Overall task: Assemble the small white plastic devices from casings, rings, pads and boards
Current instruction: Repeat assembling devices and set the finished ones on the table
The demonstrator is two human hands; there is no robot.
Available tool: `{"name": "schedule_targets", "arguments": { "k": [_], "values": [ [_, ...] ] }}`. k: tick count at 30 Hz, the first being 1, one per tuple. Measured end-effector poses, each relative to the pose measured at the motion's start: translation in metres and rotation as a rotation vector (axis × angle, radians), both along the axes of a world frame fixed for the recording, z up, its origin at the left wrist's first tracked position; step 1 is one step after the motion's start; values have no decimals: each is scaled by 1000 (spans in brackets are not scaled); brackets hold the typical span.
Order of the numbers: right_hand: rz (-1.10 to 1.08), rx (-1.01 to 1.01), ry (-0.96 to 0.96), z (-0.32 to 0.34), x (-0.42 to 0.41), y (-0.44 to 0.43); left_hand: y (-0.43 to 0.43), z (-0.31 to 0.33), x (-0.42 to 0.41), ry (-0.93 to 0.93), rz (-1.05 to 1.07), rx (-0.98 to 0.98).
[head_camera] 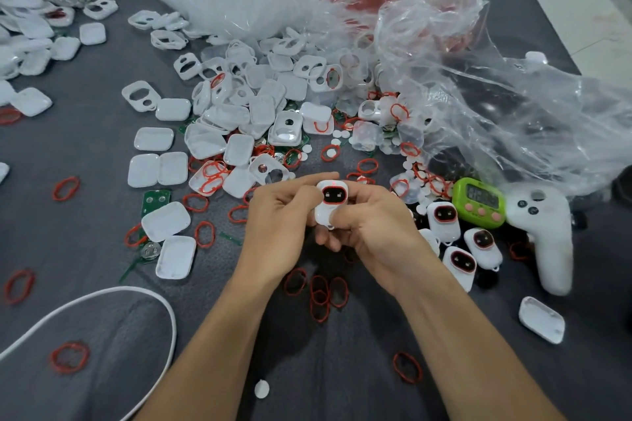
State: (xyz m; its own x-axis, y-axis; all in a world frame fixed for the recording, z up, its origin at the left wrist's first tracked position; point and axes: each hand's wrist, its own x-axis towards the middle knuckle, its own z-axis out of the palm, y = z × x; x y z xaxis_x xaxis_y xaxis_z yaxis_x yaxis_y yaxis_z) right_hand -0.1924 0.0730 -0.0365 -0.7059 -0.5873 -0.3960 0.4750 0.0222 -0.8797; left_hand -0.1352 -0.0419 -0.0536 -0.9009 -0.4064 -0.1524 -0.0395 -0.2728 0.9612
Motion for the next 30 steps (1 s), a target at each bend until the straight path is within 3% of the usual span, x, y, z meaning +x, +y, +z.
{"name": "schedule_targets", "arguments": {
  "k": [8, 13, 19, 23, 27, 30],
  "values": [
    [85, 27, 113, 1, 3, 8, 5, -2, 1, 2, 13, -89],
    [136, 171, 306, 4, 7, 14, 4, 0, 5, 43, -17, -276],
    [173, 110, 213, 7, 22, 22, 12, -3, 8, 21, 65, -370],
    [66, 237, 294, 8, 24, 40, 30, 1, 4, -14, 41, -414],
    [-277, 425, 440, 16, 14, 84, 26, 1, 1, -29, 74, -444],
    [-317, 523, 545, 26, 5, 106, 38, -3, -13, -89, -56, -431]
  ]
}}
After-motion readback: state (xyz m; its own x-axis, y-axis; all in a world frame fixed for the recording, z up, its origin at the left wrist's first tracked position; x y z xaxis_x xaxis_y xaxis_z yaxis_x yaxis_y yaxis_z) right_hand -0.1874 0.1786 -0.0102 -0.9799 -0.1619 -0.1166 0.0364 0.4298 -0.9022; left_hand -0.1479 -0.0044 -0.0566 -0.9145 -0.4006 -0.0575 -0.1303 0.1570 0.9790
